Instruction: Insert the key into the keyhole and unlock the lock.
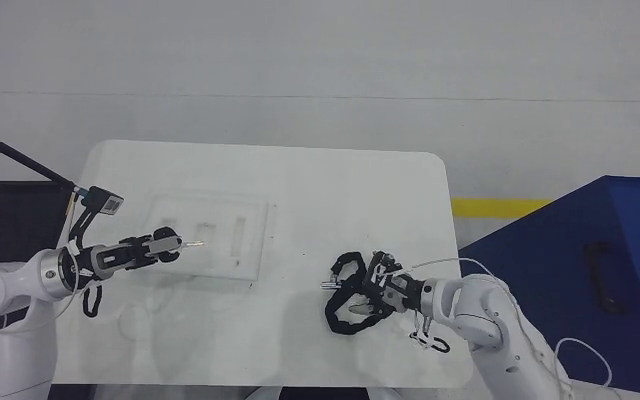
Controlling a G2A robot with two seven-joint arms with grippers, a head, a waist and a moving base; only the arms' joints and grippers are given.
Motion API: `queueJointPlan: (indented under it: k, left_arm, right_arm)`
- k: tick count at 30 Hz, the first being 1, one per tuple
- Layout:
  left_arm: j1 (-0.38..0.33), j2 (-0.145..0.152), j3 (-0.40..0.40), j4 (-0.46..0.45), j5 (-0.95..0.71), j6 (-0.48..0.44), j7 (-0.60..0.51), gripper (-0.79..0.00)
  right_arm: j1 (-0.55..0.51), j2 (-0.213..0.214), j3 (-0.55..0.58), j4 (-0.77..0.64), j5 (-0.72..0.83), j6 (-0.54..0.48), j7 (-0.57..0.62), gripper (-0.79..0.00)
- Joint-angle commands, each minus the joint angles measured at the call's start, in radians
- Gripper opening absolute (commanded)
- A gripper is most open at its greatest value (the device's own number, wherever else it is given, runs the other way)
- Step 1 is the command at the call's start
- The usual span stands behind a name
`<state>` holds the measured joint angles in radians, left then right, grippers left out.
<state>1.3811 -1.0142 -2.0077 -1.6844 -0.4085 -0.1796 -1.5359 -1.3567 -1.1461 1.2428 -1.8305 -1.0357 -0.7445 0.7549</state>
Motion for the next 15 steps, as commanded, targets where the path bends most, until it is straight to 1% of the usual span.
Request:
queueJointPlan:
  k: [1,4,6,9,12,15]
  left_arm:
    - [0.000,0.000,0.000,0.000,0.000,0.000,0.000,-0.785]
    - [0.000,0.000,0.000,0.000,0.000,0.000,0.000,-0.785]
    - [0.000,0.000,0.000,0.000,0.000,0.000,0.000,-0.785]
    - [0.000,0.000,0.000,0.000,0.000,0.000,0.000,-0.785]
    - [0.000,0.000,0.000,0.000,0.000,0.000,0.000,-0.785]
    - [0.000,0.000,0.000,0.000,0.000,0.000,0.000,-0.785]
  right_arm:
    - [-0.006,0.000,0.003,-0.001,-0.002,0.018,-0.039,0.000]
    - [-0.007,0.000,0.001,-0.001,-0.001,0.020,-0.042,0.000]
    - [-0.008,0.000,-0.023,0.002,-0.001,0.005,-0.033,0.000]
    - [-0.001,0.000,-0.046,-0.016,0.019,0.031,-0.004,0.000]
    - [0.006,0.004,-0.060,-0.030,0.078,0.017,0.057,0.000]
    - [0.040,0.004,-0.080,-0.029,0.142,0.039,0.131,0.000]
